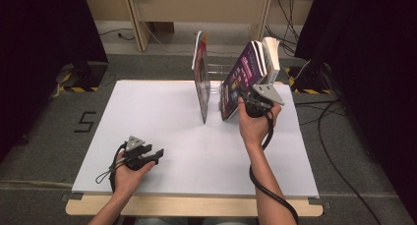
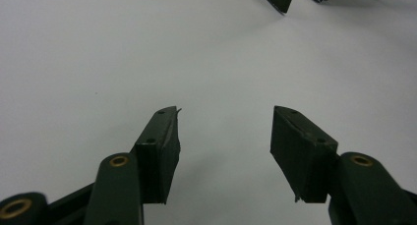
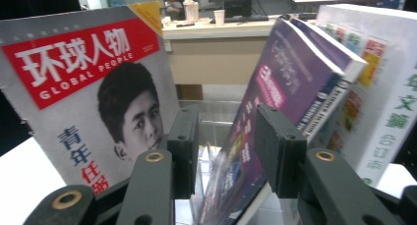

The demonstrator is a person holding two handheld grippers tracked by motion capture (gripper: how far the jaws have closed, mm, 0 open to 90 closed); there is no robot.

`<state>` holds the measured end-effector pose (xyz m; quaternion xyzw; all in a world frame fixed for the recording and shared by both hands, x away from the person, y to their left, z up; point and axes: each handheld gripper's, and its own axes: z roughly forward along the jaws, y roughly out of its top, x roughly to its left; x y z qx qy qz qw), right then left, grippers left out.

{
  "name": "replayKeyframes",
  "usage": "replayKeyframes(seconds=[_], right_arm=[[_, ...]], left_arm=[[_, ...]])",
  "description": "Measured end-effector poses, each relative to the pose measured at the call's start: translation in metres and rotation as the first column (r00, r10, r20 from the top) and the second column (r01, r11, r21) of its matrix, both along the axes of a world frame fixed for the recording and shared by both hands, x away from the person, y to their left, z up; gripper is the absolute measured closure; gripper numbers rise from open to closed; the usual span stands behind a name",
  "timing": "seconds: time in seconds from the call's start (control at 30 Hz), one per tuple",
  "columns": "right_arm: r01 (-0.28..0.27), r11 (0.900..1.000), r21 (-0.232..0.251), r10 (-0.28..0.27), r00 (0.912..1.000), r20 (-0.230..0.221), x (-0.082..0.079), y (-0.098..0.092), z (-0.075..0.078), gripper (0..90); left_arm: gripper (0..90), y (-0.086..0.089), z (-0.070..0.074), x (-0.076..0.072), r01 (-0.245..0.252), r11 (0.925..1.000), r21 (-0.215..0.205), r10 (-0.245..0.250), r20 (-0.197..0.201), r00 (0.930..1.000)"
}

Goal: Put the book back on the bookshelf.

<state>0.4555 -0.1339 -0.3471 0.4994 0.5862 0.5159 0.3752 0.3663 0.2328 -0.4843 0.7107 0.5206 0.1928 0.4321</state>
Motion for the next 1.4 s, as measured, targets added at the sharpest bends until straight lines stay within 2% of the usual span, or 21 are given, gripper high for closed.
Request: replayKeyframes(seconds=[0.2, 0.37, 0.8, 1.4], right_arm=[[0.040, 0.999, 0.011, -0.040, 0.9992, -0.005, 0.000, -0.008, -0.002, 62.3], [0.053, 0.998, 0.021, -0.052, 0.9986, -0.012, 0.000, -0.011, -0.005, 62.3], [0.123, 0.992, 0.017, -0.122, 0.9923, -0.021, 0.003, -0.019, -0.007, 62.3], [0.152, 0.987, 0.041, -0.151, 0.9876, -0.043, 0.023, -0.025, -0.002, 64.9]], left_arm=[[43.5, 0.000, 0.000, 0.000, 0.001, 1.0000, 0.001, -0.001, -0.001, 1.0000], [43.5, 0.000, 0.000, 0.000, 0.002, 1.0000, 0.003, -0.002, -0.002, 1.0000], [43.5, 0.000, 0.000, 0.000, 0.001, 1.0000, 0.002, -0.001, -0.001, 1.0000], [43.6, 0.001, 0.000, 0.000, 0.000, 1.0000, 0.003, 0.000, 0.000, 1.0000]])
